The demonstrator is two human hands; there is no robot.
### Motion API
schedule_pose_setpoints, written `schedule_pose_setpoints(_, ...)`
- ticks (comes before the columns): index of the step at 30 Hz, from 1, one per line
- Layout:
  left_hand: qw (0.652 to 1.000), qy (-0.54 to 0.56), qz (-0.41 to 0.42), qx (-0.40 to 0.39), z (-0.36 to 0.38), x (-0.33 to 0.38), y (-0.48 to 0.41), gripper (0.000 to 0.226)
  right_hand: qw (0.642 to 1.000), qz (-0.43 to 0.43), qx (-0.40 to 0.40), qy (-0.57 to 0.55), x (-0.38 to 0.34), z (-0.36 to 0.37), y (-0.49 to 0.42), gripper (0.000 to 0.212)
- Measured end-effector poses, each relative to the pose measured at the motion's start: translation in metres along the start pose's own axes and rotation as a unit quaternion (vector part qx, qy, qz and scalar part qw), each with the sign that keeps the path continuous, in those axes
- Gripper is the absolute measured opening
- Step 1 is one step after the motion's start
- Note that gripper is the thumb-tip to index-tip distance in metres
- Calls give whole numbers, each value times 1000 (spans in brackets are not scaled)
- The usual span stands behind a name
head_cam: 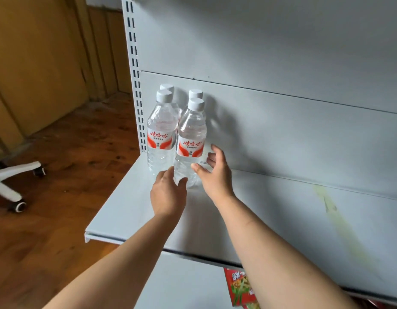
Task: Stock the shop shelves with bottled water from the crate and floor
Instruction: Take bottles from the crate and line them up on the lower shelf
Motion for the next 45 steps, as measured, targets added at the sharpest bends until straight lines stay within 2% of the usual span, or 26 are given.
schedule_pose_setpoints(4, 997, -21, -35, -61, -17, 27, 27, 44, 997, 76, 2, 26, -15, -38, 29, 60)
schedule_pose_setpoints(9, 987, 5, -42, -157, -48, 117, 69, 41, 983, 170, 61, 20, -63, -123, 89, 50)
schedule_pose_setpoints(16, 944, 1, 55, -326, -71, 252, 205, 43, 942, 271, 197, 16, -134, -274, 219, 42)
schedule_pose_setpoints(21, 872, 3, 178, -456, -66, 361, 367, 32, 887, 315, 337, 1, -174, -422, 361, 39)
schedule_pose_setpoints(26, 789, 9, 233, -568, -58, 414, 554, 38, 826, 358, 435, 11, -177, -539, 529, 35)
schedule_pose_setpoints(30, 737, -20, 248, -629, -49, 407, 682, 34, 765, 418, 490, -11, -153, -583, 658, 39)
schedule_pose_setpoints(35, 666, -67, 229, -706, -22, 360, 794, 38, 686, 496, 530, -58, -95, -597, 783, 41)
schedule_pose_setpoints(41, 576, -165, 231, -767, 51, 272, 894, 39, 593, 574, 548, -138, 4, -580, 892, 43)
schedule_pose_setpoints(45, 517, -212, 263, -786, 98, 209, 949, 37, 533, 621, 549, -168, 81, -555, 949, 39)
Point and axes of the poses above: each hand's wrist, its own y-axis away from the middle knuckle, its own z-axis out of the palm, x = y × z, the point moved 4 cm from there along -y, towards the middle knuckle
